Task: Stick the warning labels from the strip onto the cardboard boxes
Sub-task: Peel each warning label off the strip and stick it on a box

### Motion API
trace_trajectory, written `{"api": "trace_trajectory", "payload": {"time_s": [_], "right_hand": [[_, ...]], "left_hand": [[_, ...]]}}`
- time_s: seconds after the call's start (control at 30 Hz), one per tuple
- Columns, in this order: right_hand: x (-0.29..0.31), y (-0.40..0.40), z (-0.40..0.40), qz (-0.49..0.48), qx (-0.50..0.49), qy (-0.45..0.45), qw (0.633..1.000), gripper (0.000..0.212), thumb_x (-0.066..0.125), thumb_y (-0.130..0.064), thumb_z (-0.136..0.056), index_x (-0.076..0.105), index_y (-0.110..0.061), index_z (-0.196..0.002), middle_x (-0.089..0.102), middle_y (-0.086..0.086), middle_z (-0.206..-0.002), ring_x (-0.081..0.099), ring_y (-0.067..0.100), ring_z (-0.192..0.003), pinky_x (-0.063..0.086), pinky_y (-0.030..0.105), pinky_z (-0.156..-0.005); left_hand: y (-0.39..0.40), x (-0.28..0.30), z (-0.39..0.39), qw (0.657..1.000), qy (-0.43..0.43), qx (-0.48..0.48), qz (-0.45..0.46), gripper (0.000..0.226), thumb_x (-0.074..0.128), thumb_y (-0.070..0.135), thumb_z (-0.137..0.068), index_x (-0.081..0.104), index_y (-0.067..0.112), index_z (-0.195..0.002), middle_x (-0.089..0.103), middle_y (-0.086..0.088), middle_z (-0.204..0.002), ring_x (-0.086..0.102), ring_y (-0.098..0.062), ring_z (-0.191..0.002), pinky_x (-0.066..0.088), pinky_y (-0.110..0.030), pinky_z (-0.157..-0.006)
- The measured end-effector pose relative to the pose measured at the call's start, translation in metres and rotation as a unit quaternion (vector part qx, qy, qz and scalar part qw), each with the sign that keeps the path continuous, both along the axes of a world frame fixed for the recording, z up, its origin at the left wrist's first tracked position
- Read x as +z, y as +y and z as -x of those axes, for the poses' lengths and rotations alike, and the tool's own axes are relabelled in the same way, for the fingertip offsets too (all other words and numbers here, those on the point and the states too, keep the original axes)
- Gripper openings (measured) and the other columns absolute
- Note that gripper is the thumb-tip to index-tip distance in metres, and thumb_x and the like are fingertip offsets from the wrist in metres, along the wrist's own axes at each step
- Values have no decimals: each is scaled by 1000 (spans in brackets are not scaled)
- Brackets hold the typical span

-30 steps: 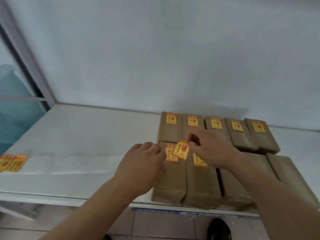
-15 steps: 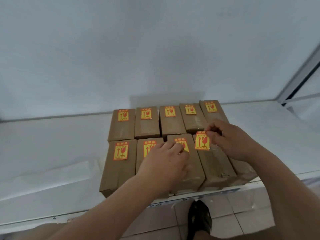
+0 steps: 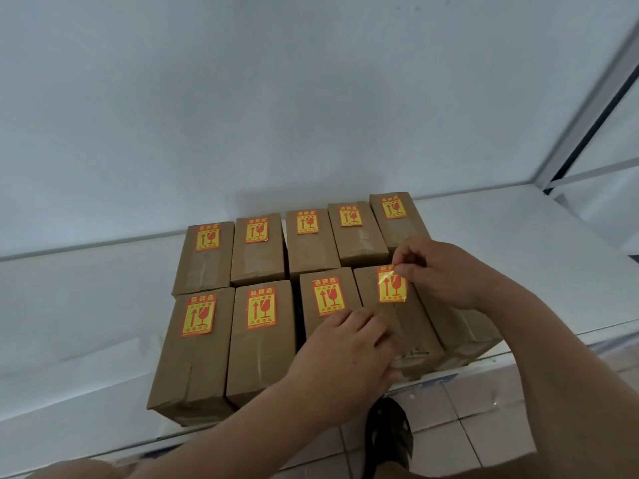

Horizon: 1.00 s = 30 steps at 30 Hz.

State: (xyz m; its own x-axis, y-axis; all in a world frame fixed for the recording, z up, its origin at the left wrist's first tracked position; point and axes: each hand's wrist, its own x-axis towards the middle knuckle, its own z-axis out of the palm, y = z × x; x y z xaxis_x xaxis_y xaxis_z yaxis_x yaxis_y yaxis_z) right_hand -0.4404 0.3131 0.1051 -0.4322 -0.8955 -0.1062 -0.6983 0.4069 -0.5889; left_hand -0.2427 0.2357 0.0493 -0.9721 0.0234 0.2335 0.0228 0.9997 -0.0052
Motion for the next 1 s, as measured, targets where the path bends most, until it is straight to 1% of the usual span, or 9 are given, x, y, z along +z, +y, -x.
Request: {"api": "trace_trajectory", "payload": {"time_s": [0.17, 0.4, 0.53, 0.6, 0.77, 0.87, 1.0], "right_hand": [[-9, -1, 3, -16, 7, 3, 1000, 6, 55, -27, -96, 58, -31, -93, 62, -11, -91, 57, 7, -86, 42, 21, -71], [-17, -4, 5, -20, 7, 12, 1000, 6, 56, -32, -95, 56, -37, -92, 60, -17, -93, 56, 4, -88, 42, 22, -73], [-18, -8, 4, -18, 4, 19, 1000, 3, 58, -33, -93, 59, -36, -94, 60, -19, -93, 56, 4, -90, 46, 27, -82], [-18, -9, 4, -21, 2, 24, 999, 3, 59, -33, -93, 59, -35, -95, 59, -19, -92, 56, 4, -90, 46, 29, -84], [-19, -12, 3, -28, 8, 30, 999, 7, 61, -33, -92, 59, -35, -98, 57, -20, -91, 55, 3, -88, 45, 23, -79], [-20, -13, 2, -30, 7, 30, 999, 8, 63, -33, -91, 59, -35, -98, 56, -20, -90, 55, 3, -88, 45, 22, -78], [-21, -13, 1, -30, 2, 25, 999, 11, 64, -32, -90, 57, -35, -99, 54, -21, -92, 53, 1, -87, 40, 15, -70]], "left_hand": [[-2, -1, 1, 1000, 8, -9, -2, 29, 49, 45, -93, 61, 26, -112, 60, 3, -112, 56, -17, -104, 48, -36, -89], [-1, -2, 2, 1000, 10, -5, -4, 28, 51, 44, -92, 61, 27, -112, 59, 3, -114, 56, -17, -106, 49, -35, -87], [-2, -3, 1, 1000, 12, -4, -7, 28, 50, 44, -93, 60, 26, -113, 59, 2, -116, 56, -17, -107, 51, -35, -87], [-2, -4, 1, 1000, 13, -3, -8, 29, 49, 44, -94, 59, 26, -114, 59, 2, -117, 55, -18, -109, 51, -36, -88], [-3, -5, 1, 1000, 16, -3, -13, 29, 49, 44, -94, 57, 27, -116, 58, 2, -118, 54, -17, -110, 50, -36, -89], [-2, -5, 0, 1000, 19, -3, -18, 28, 50, 44, -94, 57, 28, -116, 59, 2, -118, 55, -18, -110, 49, -37, -90], [-2, -4, 1, 1000, 20, -2, -20, 28, 49, 43, -94, 58, 28, -115, 59, 2, -118, 55, -18, -110, 50, -37, -89]]}}
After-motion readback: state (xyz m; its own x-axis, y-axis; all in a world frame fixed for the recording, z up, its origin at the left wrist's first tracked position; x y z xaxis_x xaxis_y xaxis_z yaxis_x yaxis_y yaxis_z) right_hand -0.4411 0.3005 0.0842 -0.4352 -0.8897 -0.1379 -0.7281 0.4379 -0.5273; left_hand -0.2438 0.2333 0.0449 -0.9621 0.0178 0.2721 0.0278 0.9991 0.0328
